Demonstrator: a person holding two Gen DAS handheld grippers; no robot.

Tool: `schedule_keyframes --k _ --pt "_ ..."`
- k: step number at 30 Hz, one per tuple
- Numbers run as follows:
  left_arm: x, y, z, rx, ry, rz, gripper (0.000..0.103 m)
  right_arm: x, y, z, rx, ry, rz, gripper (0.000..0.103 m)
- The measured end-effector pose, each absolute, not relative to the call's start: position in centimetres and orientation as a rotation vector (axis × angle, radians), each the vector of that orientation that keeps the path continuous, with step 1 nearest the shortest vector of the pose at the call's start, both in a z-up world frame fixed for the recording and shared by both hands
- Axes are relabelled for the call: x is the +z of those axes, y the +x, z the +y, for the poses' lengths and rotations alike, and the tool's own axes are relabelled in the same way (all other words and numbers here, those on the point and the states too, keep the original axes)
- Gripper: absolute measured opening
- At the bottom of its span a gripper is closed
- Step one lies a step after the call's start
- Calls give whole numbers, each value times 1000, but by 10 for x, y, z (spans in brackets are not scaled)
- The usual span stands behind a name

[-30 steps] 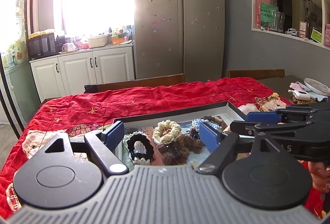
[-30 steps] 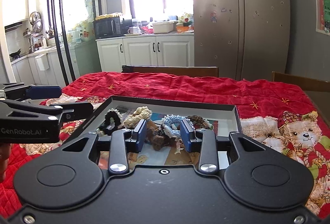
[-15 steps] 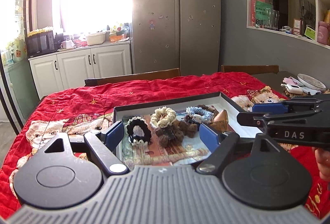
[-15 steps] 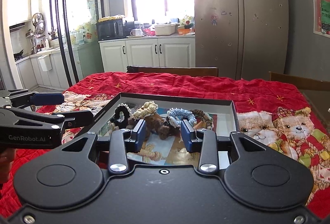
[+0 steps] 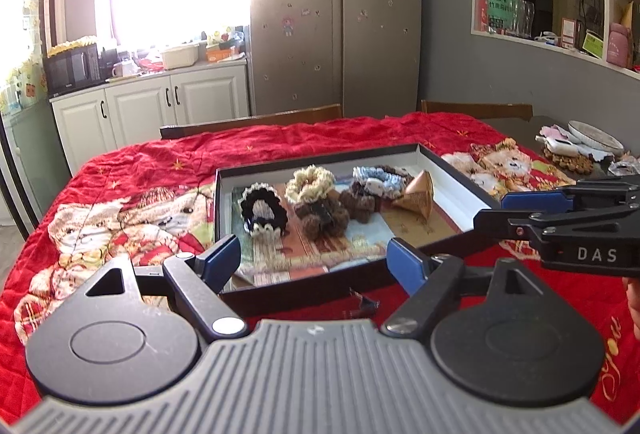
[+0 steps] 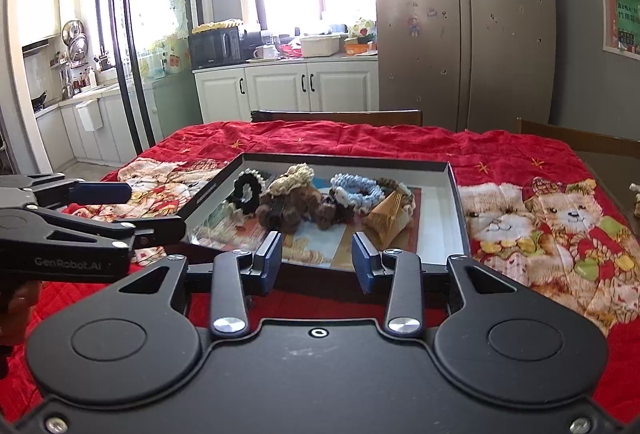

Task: Organize objects
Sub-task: 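Withdraw both tools from the box toward the teal binder clip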

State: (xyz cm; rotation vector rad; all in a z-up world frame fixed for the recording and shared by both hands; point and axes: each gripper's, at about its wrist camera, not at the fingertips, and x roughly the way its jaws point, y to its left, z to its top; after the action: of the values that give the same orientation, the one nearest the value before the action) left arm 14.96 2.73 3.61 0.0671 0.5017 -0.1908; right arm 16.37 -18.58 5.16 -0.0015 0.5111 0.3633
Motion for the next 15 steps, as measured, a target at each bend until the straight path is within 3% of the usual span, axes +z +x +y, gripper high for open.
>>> schedule_keyframes --k 15 --pt "10 144 31 -207 71 566 88 20 144 -165 379 -3 563 38"
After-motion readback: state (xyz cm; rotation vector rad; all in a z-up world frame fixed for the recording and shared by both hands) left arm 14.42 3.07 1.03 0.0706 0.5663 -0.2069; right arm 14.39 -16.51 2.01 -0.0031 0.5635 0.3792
